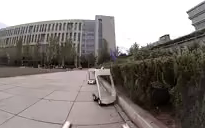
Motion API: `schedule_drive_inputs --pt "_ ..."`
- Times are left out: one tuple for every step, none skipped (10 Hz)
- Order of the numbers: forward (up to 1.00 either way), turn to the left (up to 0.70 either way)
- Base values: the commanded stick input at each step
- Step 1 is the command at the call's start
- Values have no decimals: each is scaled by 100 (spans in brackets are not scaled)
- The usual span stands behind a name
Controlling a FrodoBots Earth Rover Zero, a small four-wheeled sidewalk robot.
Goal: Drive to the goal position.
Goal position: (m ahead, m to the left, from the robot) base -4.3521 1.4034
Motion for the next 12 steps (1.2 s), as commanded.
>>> schedule_drive_inputs --pt "7 0" --pt "6 0" --pt "6 0" --pt "6 0" --pt "6 0" --pt "6 0" --pt "6 0" --pt "6 0" --pt "6 0" --pt "6 0" --pt "6 0" --pt "6 0"
